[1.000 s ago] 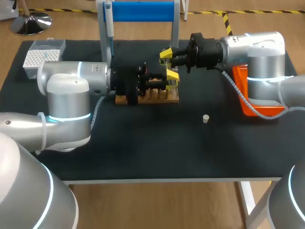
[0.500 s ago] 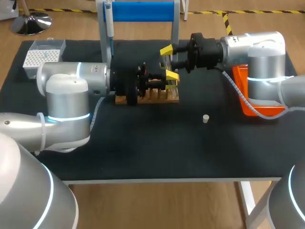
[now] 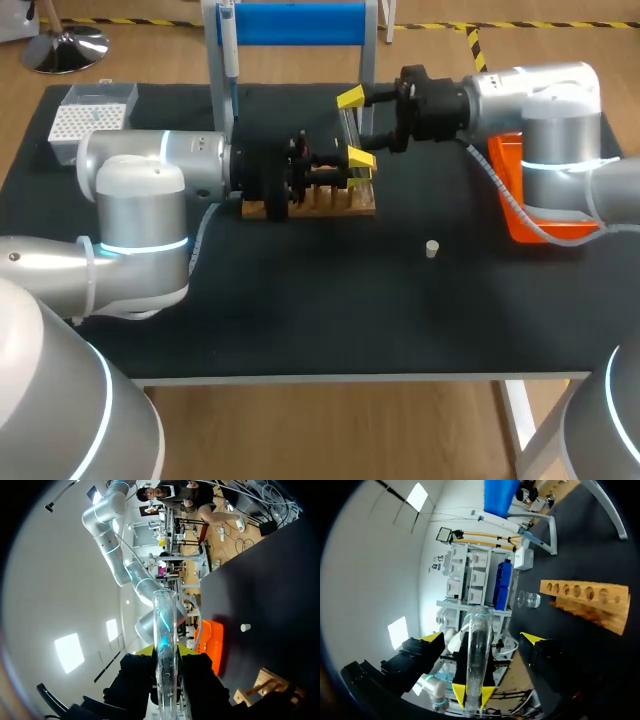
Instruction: Invert the test tube, pick up the pipette, mount the tip to pipette, aspirate from beaker and dispense into the tube, eject the tip, return the pipette, and cap with the stopper.
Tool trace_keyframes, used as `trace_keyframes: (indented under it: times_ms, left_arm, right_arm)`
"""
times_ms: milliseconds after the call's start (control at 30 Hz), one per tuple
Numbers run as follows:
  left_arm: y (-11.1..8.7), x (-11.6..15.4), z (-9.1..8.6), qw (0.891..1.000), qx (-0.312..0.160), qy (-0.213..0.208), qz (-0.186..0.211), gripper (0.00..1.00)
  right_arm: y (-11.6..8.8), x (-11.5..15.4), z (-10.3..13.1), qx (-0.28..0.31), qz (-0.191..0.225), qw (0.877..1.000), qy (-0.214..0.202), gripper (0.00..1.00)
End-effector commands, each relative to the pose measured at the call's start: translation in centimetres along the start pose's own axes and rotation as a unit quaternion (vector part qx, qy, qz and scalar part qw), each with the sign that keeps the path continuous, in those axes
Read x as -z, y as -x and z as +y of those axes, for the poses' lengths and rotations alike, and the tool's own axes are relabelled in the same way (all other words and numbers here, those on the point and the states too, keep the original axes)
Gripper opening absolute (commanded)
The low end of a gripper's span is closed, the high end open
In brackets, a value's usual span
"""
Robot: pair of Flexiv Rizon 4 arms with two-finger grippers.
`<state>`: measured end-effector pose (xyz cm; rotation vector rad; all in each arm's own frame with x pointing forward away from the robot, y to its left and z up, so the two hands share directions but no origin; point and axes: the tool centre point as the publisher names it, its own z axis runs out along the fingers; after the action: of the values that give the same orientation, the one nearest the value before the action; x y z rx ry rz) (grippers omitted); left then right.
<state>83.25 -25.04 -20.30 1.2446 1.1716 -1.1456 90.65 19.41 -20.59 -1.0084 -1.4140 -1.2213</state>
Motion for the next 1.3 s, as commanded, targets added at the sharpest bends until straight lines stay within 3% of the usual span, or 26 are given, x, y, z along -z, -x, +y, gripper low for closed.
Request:
trace_keyframes:
  times_ms: [33, 233, 367, 433, 467, 900, 967, 1033, 1267, 1300]
  left_arm:
    - [0.0, 0.0, 0.0, 1.0, -0.001, 0.001, 0.0, 0.0]
    - [0.0, 0.0, 0.0, 1.0, -0.001, 0.001, 0.0, 0.0]
    - [0.0, 0.0, 0.0, 1.0, -0.001, 0.001, 0.0, 0.0]
    - [0.0, 0.0, 0.0, 1.0, -0.001, 0.001, 0.0, 0.0]
    - [0.0, 0.0, 0.0, 1.0, -0.001, 0.001, 0.0, 0.0]
    - [0.0, 0.0, 0.0, 1.0, -0.001, 0.001, 0.0, 0.0]
    - [0.0, 0.0, 0.0, 1.0, -0.001, 0.001, 0.0, 0.0]
    - [0.0, 0.0, 0.0, 1.0, -0.001, 0.001, 0.0, 0.0]
    - [0.0, 0.0, 0.0, 1.0, -0.001, 0.001, 0.0, 0.0]
    - [0.0, 0.0, 0.0, 1.0, -0.001, 0.001, 0.0, 0.0]
  right_arm:
    - [-1.2, 2.7, -2.3, 0.104, -0.051, 0.993, 0.024, 1.0]
    - [-0.2, 6.0, -3.5, 0.195, -0.065, 0.978, 0.044, 1.0]
    - [0.9, 7.5, -3.9, 0.29, -0.076, 0.951, 0.071, 1.0]
    - [1.5, 8.2, -4.3, 0.343, -0.076, 0.933, 0.084, 1.0]
    - [2.1, 8.5, -4.5, 0.369, -0.106, 0.918, 0.099, 1.0]
    - [2.1, 8.5, -4.5, 0.369, -0.106, 0.918, 0.099, 1.0]
    - [2.5, 8.1, -4.3, 0.4, -0.134, 0.903, 0.086, 1.0]
    - [3.0, 7.7, -4.1, 0.446, -0.166, 0.876, 0.074, 1.0]
    - [5.4, 6.6, -3.7, 0.518, -0.214, 0.826, 0.062, 1.0]
    - [5.6, 6.5, -3.6, 0.522, -0.209, 0.824, 0.064, 1.0]
